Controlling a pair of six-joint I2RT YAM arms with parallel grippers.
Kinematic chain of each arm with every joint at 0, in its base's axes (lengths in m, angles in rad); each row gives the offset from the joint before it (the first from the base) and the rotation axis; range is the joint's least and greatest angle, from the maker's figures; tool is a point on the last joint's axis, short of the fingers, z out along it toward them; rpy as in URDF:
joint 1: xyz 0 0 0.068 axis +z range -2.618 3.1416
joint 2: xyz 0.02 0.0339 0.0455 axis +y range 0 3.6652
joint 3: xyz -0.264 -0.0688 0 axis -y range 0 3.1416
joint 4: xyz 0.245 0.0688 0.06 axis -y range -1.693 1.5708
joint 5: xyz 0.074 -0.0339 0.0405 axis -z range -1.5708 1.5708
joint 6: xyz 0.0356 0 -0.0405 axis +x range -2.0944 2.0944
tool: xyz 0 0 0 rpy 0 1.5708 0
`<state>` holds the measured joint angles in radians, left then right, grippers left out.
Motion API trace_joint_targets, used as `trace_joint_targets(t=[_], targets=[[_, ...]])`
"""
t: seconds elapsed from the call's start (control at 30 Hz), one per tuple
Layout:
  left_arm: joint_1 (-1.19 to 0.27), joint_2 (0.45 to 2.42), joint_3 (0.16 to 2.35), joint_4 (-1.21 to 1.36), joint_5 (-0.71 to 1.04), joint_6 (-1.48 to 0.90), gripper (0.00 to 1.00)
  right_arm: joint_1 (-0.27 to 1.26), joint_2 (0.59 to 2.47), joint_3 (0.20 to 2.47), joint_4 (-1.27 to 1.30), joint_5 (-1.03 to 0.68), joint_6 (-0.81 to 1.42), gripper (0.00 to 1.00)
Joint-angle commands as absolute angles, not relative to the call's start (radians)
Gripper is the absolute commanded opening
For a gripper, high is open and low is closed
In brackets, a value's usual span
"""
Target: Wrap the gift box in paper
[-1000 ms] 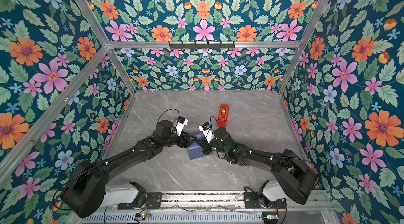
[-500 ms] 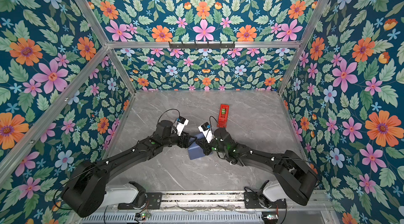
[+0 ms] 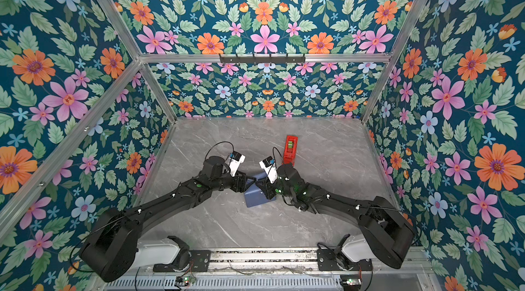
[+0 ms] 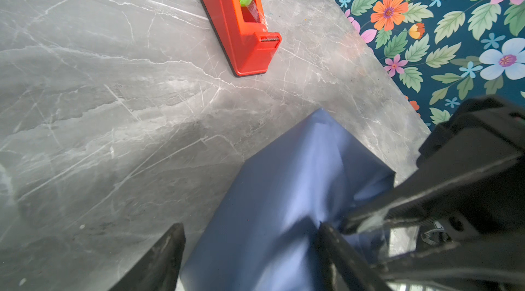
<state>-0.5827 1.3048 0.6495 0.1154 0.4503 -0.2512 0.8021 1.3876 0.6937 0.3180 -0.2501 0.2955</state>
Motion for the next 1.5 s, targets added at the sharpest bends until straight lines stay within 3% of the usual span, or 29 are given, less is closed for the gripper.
trace_joint_targets(t=[0.0, 0.83, 1.03, 1.1, 1.27, 1.47], targets=[[-0.583, 1.311, 0.645, 0.021, 0.436, -0.221, 0.75, 0.802, 1.390, 0.704, 0.257, -0.215, 0.314, 0.25], [-0.584, 1.304, 0.643, 0.018, 0.434, -0.221, 0.75, 0.765, 1.387, 0.827, 0.153, -0.202, 0.283, 0.48], [-0.583, 1.302, 0.642, 0.018, 0.433, -0.221, 0.75, 0.748, 1.307, 0.823, 0.069, -0.227, 0.286, 0.50], [-0.583, 1.299, 0.643, 0.018, 0.433, -0.222, 0.75, 0.747, 1.286, 0.809, 0.055, -0.279, 0.319, 0.45], [-0.583, 1.295, 0.642, 0.021, 0.433, -0.225, 0.75, 0.782, 1.305, 0.806, 0.042, -0.322, 0.368, 0.14], [-0.584, 1.295, 0.643, 0.021, 0.431, -0.225, 0.75, 0.785, 1.370, 0.835, 0.037, -0.321, 0.376, 0.07]])
